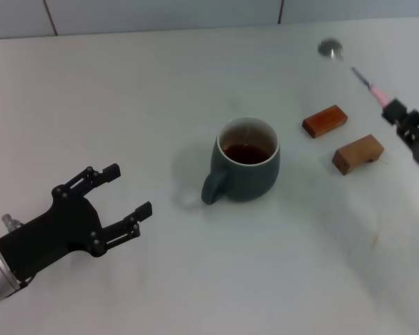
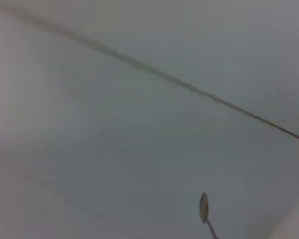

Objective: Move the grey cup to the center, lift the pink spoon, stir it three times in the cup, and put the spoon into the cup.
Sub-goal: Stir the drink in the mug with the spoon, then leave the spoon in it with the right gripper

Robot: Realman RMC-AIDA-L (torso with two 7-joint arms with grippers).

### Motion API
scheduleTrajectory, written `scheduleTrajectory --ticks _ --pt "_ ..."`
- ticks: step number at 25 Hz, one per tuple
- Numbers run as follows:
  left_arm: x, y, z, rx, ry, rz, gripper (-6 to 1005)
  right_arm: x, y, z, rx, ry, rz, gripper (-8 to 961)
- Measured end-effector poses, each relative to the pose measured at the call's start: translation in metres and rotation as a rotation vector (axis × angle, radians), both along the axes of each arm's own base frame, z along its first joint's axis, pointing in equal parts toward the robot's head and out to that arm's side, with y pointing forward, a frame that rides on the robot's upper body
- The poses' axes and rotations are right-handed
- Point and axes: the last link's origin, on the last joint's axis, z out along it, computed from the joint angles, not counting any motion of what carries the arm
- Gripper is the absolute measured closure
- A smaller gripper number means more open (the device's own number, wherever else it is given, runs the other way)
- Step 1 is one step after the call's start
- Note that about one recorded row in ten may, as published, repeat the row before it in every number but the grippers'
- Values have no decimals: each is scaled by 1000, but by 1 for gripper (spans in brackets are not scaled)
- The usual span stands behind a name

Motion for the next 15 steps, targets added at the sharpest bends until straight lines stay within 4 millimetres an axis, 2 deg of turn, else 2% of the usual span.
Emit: scheduleTrajectory --ticks 1,3,4,5,8,9,10,13,14,15 --pt "0 0 0 0 0 0 158 0 0 0 0 0 0 821" --pt "-1 0 0 1 2 3 158 -13 3 9 113 -139 155 821" --pt "-1 0 0 2 7 2 158 -25 8 17 192 -261 291 821" --pt "-1 0 0 2 7 2 158 -25 8 17 192 -261 291 822" --pt "-1 -1 -2 6 22 -12 158 -41 25 30 235 -408 458 825" --pt "-1 -2 -2 8 27 -17 158 -50 39 41 205 -478 549 826" --pt "-2 -2 -2 8 30 -19 158 -50 39 41 205 -478 549 826" --pt "-2 -3 -3 3 34 -20 158 -72 64 63 74 -550 676 827" --pt "-2 -3 -3 0 34 -22 158 -90 78 75 -23 -597 734 827" --pt "-2 -4 -4 -5 37 -25 158 -90 78 75 -23 -597 734 827"
